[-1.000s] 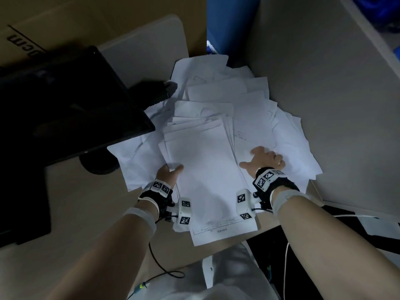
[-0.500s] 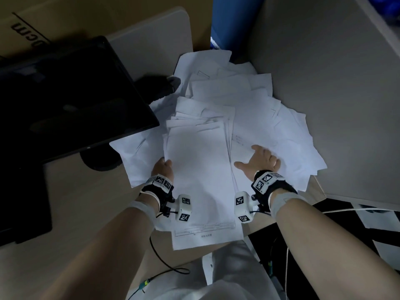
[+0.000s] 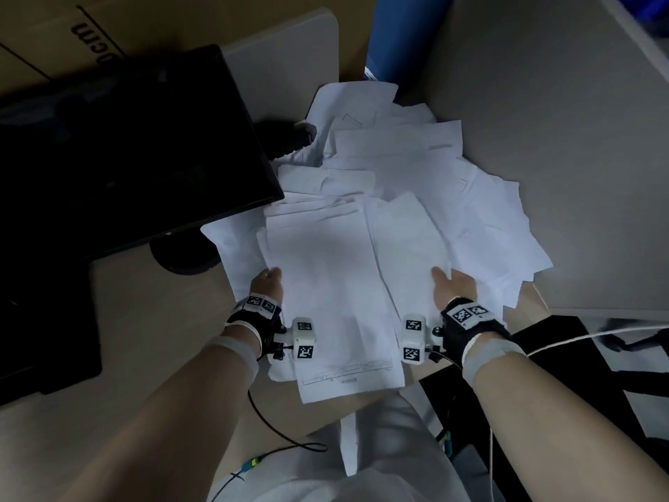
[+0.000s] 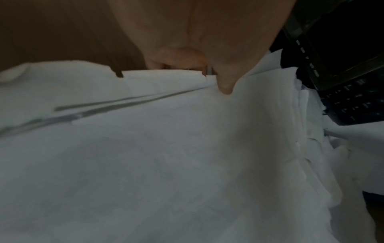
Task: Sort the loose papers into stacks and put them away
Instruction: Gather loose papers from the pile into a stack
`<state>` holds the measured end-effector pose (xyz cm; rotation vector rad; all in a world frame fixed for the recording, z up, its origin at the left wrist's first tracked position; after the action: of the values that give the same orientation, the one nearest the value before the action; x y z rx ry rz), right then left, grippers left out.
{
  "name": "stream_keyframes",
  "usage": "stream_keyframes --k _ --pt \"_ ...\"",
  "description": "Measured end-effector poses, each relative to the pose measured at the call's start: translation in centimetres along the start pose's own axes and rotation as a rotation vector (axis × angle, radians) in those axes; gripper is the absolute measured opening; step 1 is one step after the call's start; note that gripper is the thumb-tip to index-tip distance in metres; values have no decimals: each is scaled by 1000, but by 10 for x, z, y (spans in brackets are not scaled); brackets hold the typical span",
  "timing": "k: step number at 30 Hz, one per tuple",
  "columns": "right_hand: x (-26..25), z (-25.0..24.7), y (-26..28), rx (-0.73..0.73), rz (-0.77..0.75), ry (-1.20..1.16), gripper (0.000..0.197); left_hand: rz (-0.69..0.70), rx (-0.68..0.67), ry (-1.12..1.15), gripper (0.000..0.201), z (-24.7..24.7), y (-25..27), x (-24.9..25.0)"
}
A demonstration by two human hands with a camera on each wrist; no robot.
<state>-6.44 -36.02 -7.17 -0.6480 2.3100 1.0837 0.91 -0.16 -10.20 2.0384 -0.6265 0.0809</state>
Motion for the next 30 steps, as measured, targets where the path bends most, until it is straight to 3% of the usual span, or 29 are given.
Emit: stream_keyframes --k 2,4,7,8,10,12,14,18,21,23,25,26,27,29,30 --pt "3 10 5 -61 -17 -6 42 -39 -62 5 43 5 3 -1" --pt "8 30 9 -147 -32 5 30 -65 -112 26 71 12 3 -5" --pt "17 46 13 -129 -3 57 35 -70 -128 43 87 14 -4 -10" --pt "19 43 15 -78 10 88 40 -77 -131 58 87 14 -5 -12" --pt "27 30 17 27 32 135 46 -52 -126 105 69 11 -8 -14" --pt "34 25 18 28 45 163 40 -28 -137 117 63 13 -11 -16" --pt "43 35 19 -95 83 162 25 -27 -164 101 74 15 -7 -15" --pt "43 65 32 -308 82 140 18 -24 -166 5 52 18 -3 -13" --pt "31 82 44 -414 59 136 11 -23 -178 -21 74 17 -5 -14" --pt "21 82 46 -351 39 2 20 -22 -175 -19 57 14 -8 -14" --pt "8 66 42 -160 -49 -27 26 -7 -150 10 25 10 -11 -13" --pt "1 59 41 -95 -94 -16 27 1 -146 20 23 9 -13 -13" --pt "-6 56 41 -78 -130 0 26 -2 -158 29 30 10 -13 -13" --pt "-18 65 48 -192 -127 17 19 -31 -178 -22 58 15 -7 -14" --pt "-18 74 52 -276 -84 30 35 -38 -198 -61 68 19 -3 -14"
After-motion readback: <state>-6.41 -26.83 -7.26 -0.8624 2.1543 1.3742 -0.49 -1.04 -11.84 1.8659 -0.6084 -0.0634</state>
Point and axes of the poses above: each hand's wrist, its own y-axis away from the middle knuckle, its own z-axis out of the palm, x = y × z, the point moved 6 cm from there along -y, towards the middle knuckle, and after that the axes turned 14 degrees about -z, right-handed, at the moved point
